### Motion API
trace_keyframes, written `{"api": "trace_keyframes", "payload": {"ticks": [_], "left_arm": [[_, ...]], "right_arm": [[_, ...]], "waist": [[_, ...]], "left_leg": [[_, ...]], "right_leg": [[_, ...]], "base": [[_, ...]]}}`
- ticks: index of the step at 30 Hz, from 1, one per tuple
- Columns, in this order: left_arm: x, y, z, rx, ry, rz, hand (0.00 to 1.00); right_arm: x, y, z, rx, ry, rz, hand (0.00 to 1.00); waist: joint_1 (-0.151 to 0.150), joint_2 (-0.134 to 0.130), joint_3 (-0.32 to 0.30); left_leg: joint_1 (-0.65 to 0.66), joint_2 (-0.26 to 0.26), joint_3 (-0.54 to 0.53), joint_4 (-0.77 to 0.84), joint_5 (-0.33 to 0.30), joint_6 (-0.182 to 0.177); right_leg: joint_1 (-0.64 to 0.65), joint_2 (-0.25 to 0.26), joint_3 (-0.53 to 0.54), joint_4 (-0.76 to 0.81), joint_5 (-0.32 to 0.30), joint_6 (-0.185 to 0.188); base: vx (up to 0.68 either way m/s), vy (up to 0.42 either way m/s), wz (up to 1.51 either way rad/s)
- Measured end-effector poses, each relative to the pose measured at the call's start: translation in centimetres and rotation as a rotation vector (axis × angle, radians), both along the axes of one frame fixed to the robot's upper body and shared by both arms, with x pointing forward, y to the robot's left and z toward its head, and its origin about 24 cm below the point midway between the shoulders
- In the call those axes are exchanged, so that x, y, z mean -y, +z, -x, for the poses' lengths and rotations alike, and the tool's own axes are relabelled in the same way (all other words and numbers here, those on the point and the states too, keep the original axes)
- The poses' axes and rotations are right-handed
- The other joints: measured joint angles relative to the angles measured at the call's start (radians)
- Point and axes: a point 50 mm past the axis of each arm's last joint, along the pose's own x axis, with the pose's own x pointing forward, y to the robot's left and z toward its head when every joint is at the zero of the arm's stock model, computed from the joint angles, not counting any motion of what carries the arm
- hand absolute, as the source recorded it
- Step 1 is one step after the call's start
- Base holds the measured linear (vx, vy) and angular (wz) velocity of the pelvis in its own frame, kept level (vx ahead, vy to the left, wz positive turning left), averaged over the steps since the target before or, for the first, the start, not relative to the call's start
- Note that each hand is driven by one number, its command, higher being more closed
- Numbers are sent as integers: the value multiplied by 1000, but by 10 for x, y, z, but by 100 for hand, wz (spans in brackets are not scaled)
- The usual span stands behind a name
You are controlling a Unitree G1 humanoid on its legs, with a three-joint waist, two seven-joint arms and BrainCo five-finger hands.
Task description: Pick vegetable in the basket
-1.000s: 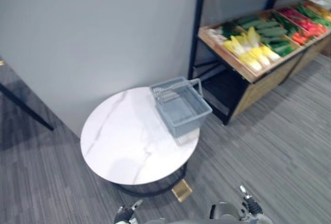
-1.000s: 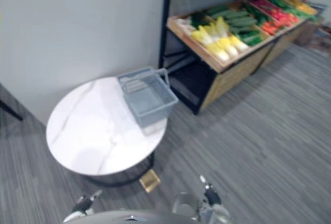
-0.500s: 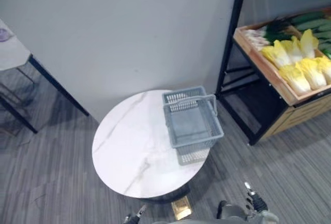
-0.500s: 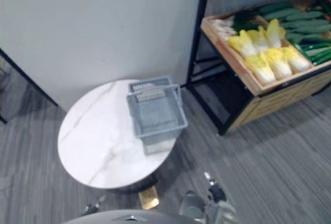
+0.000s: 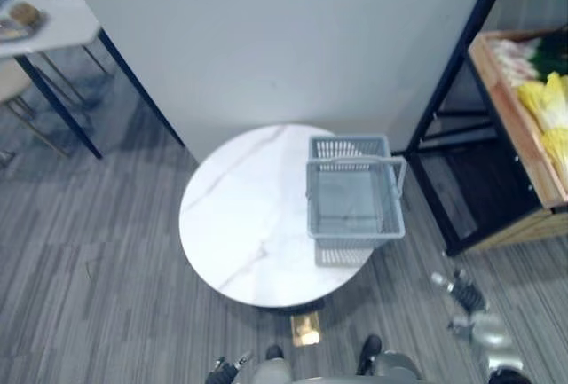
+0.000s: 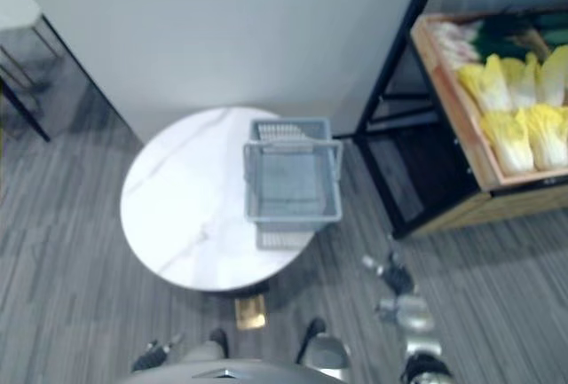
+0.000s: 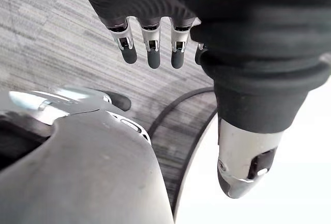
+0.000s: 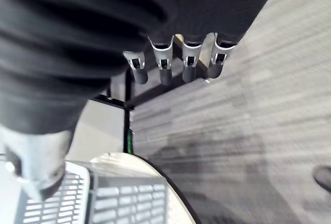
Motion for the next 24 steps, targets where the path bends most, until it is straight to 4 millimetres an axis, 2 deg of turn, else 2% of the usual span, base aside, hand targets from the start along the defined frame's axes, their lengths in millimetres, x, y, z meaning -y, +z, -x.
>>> {"api": "trace_keyframes", "payload": {"ticks": [1, 2, 3, 4, 5, 6, 9, 11, 13, 14, 17, 18, 20, 22, 24], "left_arm": [[-2, 0, 0, -5, -22, -6, 0], [-1, 0, -1, -3, -36, -2, 0], [0, 0, -2, -2, -44, 1, 0], [2, 0, -4, 3, -61, 7, 0], [2, 0, -5, 7, -65, 9, 0], [2, 1, -6, 12, -67, 7, 0], [1, 2, -9, 25, -71, 1, 0], [2, 2, -10, 27, -71, 5, 0], [2, 2, -14, 37, -72, 4, 0], [2, 3, -16, 40, -73, 4, 0], [1, 5, -23, 64, -73, -5, 0], [0, 5, -24, 71, -72, -7, 0], [-4, 7, -28, 90, -23, -9, 0], [-4, 7, -28, 89, -11, -13, 0], [-6, 8, -30, 96, -7, -17, 0]], "right_arm": [[9, 27, -25, 90, 28, 93, 0], [15, 45, -39, 149, 33, 138, 0], [18, 57, -48, 183, 36, 173, 0], [22, 79, -64, 257, 32, 218, 0], [20, 98, -79, 324, 37, 244, 0], [19, 106, -86, 349, 45, 266, 0], [3, 141, -112, 453, 128, 355, 0], [-3, 159, -120, 502, 163, 392, 0], [-15, 194, -136, 586, 235, 483, 0], [-18, 202, -139, 605, 251, 504, 0], [-37, 254, -158, 728, 329, 618, 0], [-39, 264, -160, 749, 337, 636, 0], [-49, 297, -166, 814, 370, 726, 0], [-59, 317, -169, 852, 402, 803, 0], [-64, 327, -170, 870, 420, 838, 0]], "waist": [[0, 1, 9], [0, -1, 12], [0, 6, 17], [1, 17, 25], [5, 30, 33], [5, 34, 36], [13, 38, 62], [20, 33, 73], [25, 22, 103], [27, 19, 107], [31, 6, 127], [31, 5, 135], [42, -4, 155], [54, -7, 159], [57, -9, 160]], "left_leg": [[-23, -22, 9, 0, 5, 7], [-31, -34, 11, -1, 7, 10], [-35, -42, 12, -1, 7, 11], [-39, -53, 14, -1, 7, 11], [-51, -57, 15, -3, 7, 11], [-61, -58, 14, -3, 8, 12], [-85, -51, 6, -12, 16, 23], [-93, -50, 4, -13, 17, 25], [-106, -52, 2, -12, 21, 30], [-108, -53, 1, -12, 21, 31], [-145, -61, -15, -10, 33, 41], [-150, -62, -20, -10, 35, 43], [-162, -64, -29, -10, 40, 45], [-167, -63, -32, -10, 41, 45], [-175, -65, -45, -9, 42, 47]], "right_leg": [[-27, -5, 27, -24, 31, 2], [-35, -13, 40, -31, 43, 3], [-39, -19, 45, -36, 50, 6], [-48, -26, 58, -42, 62, 7], [-58, -28, 63, -49, 71, 9], [-66, -28, 63, -49, 72, 9], [-90, -18, 59, -50, 79, 2], [-100, -16, 59, -50, 80, 0], [-108, -18, 59, -51, 86, -3], [-113, -19, 59, -51, 88, -3], [-137, -23, 60, -68, 111, -6], [-136, -23, 64, -75, 118, -6], [-136, -23, 67, -89, 128, -7], [-136, -20, 93, -101, 139, -6], [-136, -21, 95, -102, 139, -6]], "base": [[-9, 115, -17], [3, 110, -10], [-1, 90, -8], [-12, 85, -12], [-33, 67, -11], [0, 0, 0], [-7, -30, 2], [-8, -18, 0], [0, 0, 0], [-4, 1, 3], [-7, 10, 12], [-20, 20, 24], [-12, 13, 14], [2, 9, 3], [9, 23, 15]]}}
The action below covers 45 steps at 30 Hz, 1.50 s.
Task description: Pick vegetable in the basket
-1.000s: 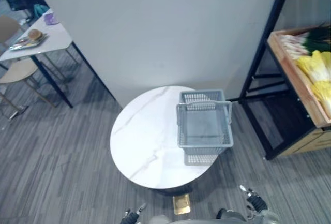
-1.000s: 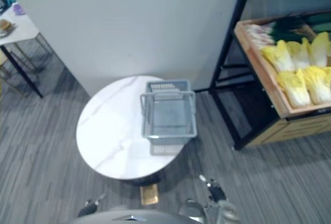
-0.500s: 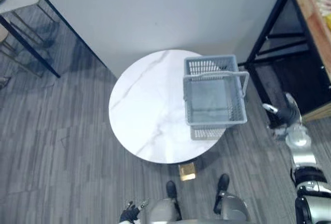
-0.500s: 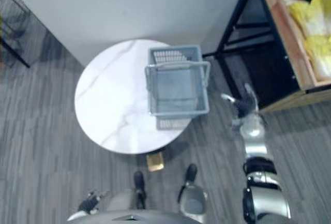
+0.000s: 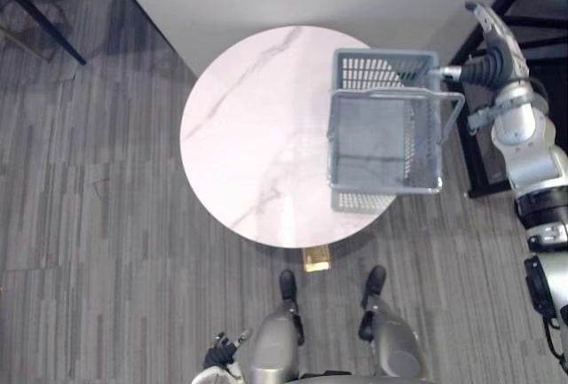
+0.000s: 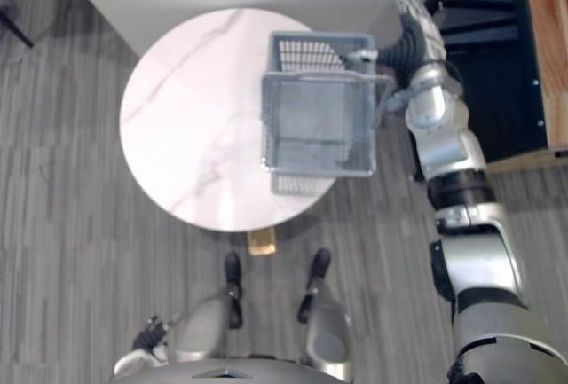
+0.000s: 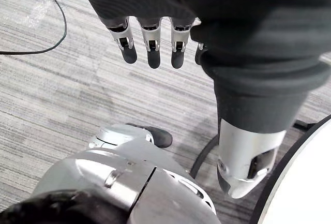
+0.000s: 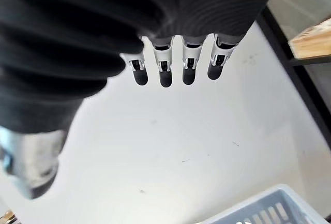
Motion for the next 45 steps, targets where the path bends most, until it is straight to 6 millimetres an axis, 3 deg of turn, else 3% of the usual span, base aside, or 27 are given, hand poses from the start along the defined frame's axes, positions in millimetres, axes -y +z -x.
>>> {"api": "trace_keyframes", "payload": {"ticks": [5, 8, 13, 25, 38, 45], "left_arm": [[-5, 2, -4, 16, 21, -10, 0], [-5, 4, -14, 40, 21, -17, 0], [-5, 8, -24, 71, 15, -37, 0], [-5, 8, -24, 65, 2, -47, 0], [-5, 8, -25, 65, -4, -52, 0], [-6, 11, -33, 101, 29, -42, 0]], "right_arm": [[-22, 16, -4, 29, 44, 94, 0], [-29, 19, -5, 30, 61, 122, 0], [-41, 16, -8, -3, 98, 170, 0], [-64, 6, -10, -68, 180, 265, 0], [-67, -16, -10, -138, 210, 308, 0], [-46, -29, -19, -202, 124, 278, 0]], "waist": [[11, -27, 22], [17, -28, 33], [28, -29, 35], [31, -40, 42], [32, -40, 49], [34, -40, 79]], "left_leg": [[-7, 0, -4, 0, 2, -1], [-15, -1, -10, 0, 6, 0], [-19, 0, -18, 0, 7, 0], [-18, 2, -23, 0, 10, 0], [-19, 11, -25, -2, 19, -6], [-19, 12, -30, -20, 39, -8]], "right_leg": [[0, 2, 15, -13, 3, 5], [-5, 2, 15, -14, 4, 5], [-4, 3, 15, -16, 4, 5], [-1, 5, 21, -16, 4, 5], [-1, 14, 25, -15, 4, 5], [-6, 17, 26, -15, 4, 5]], "base": [[2, 5, 3], [1, 4, 5], [8, 3, 2], [4, 2, 1], [0, 0, 0], [-3, -1, 1]]}}
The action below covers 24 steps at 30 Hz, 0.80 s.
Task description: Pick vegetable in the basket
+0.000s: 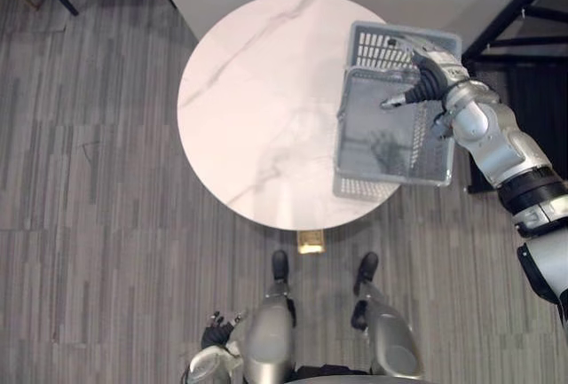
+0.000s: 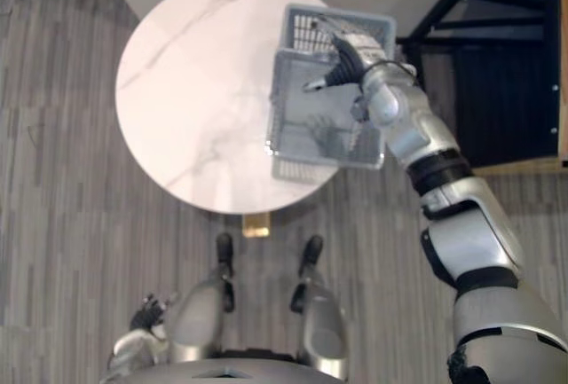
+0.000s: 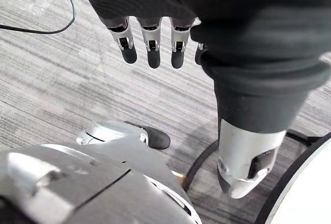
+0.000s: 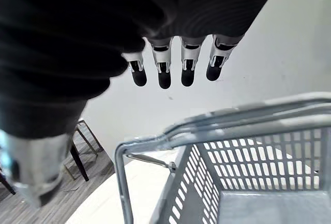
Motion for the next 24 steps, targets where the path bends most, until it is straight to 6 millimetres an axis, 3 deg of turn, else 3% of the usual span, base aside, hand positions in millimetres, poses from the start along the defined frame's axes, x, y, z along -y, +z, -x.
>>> {"api": "trace_keyframes", "payload": {"ticks": [15, 24], "left_arm": [[2, 2, -8, 29, 13, 14, 0], [5, 2, -9, 26, -14, 15, 0]], "right_arm": [[41, 22, -11, 46, -208, -137, 0], [43, 16, -12, 19, -227, -146, 0]], "waist": [[5, 22, 26], [4, 38, 35]], "left_leg": [[-18, -1, -1, -15, 12, 0], [-18, -1, 0, -14, 12, 0]], "right_leg": [[-26, 2, 7, 1, 0, 0], [-26, 2, 9, 1, 0, 0]], "base": [[4, 0, 0], [0, 0, 0]]}}
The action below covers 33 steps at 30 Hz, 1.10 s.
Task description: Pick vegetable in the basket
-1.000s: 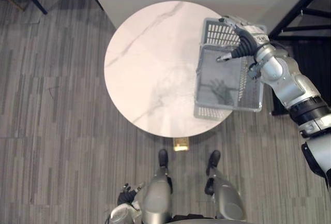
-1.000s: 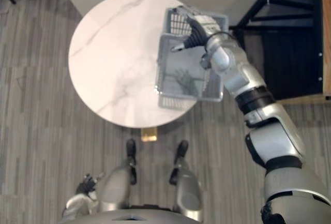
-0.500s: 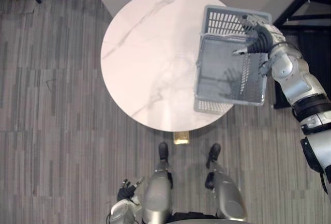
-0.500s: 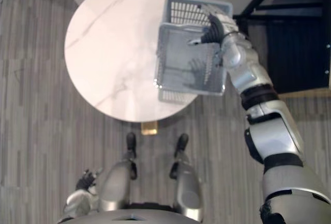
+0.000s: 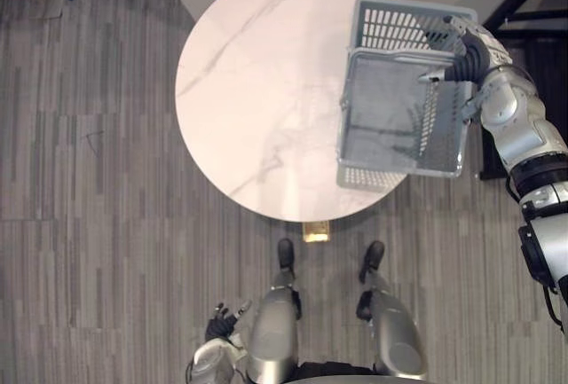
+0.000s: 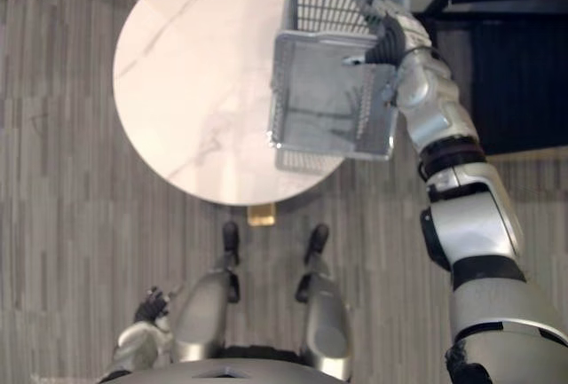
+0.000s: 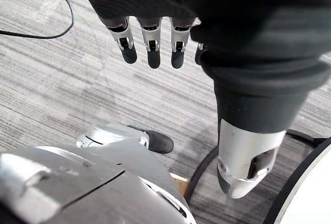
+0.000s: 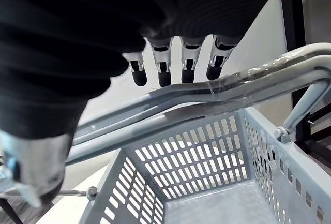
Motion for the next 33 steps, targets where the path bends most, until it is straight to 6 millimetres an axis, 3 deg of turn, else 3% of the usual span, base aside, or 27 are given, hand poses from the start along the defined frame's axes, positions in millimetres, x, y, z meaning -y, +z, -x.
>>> {"api": "trace_keyframes", "payload": {"ticks": [21, 22, 27, 33], "left_arm": [[2, 2, -8, 18, -16, -5, 0], [3, 3, -10, 23, -21, -7, 0], [4, 3, -11, 22, -35, -16, 0], [5, 3, -11, 17, -41, -25, 0]], "right_arm": [[-26, -7, -1, -4, 75, 77, 0], [-26, -7, -1, 0, 77, 77, 100], [-22, -9, -2, -1, 57, 73, 100], [-17, -12, -4, -9, 25, 52, 100]], "waist": [[22, 8, 5], [21, 8, 5], [44, 8, 5], [49, 9, 5]], "left_leg": [[-9, 1, -9, 11, 0, 0], [-16, 0, -18, 15, 0, 0], [-20, 0, -26, 15, 1, 1], [-20, -4, -30, 15, 3, 2]], "right_leg": [[1, 0, -5, 1, 0, 0], [1, -1, -13, 1, 0, 0], [1, -1, -19, 1, 0, 0], [2, -5, -21, 4, 0, 0]], "base": [[0, 0, 1], [4, -1, 16], [4, -1, 4], [3, 0, 1]]}}
